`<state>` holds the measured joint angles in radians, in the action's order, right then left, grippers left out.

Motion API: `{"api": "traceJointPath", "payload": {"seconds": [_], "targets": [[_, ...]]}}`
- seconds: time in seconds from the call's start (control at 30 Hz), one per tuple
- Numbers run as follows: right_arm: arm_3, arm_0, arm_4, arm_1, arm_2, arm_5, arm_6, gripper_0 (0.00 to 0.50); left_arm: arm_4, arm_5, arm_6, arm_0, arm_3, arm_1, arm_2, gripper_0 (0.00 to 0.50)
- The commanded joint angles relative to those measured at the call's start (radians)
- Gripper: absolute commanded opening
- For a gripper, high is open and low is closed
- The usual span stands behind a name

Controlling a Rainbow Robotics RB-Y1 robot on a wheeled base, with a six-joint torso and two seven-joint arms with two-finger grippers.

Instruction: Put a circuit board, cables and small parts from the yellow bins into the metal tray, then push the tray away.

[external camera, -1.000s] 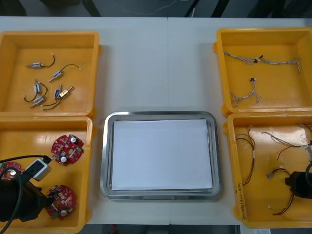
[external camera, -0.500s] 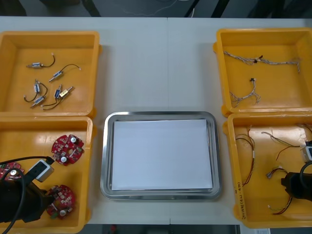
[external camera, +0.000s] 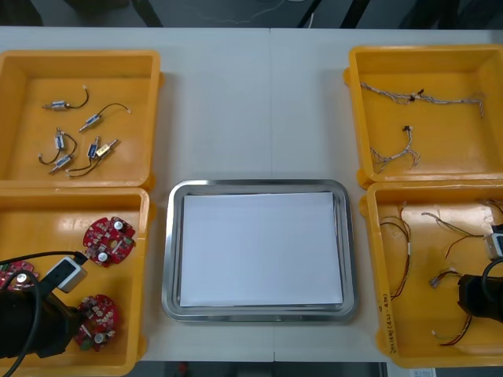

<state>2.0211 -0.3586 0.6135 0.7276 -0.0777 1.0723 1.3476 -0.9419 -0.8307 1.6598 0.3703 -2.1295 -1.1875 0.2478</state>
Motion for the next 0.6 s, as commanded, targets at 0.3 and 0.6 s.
{"api": "traceJointPath", "payload": {"seconds": [0.3, 0.6], "targets": [[0.053, -0.022, 0.0, -0.017, -0.031, 0.054, -0.008, 0.0, -0.02, -0.038, 0.052, -0.044, -0.006, -0.047, -0.038, 0.0], [0.208, 0.016, 0.112, 0.022, -0.183, 0.322, -0.007, 0.0, -0.023, -0.057, 0.055, -0.033, -0.004, -0.057, -0.082, 0.0]]}}
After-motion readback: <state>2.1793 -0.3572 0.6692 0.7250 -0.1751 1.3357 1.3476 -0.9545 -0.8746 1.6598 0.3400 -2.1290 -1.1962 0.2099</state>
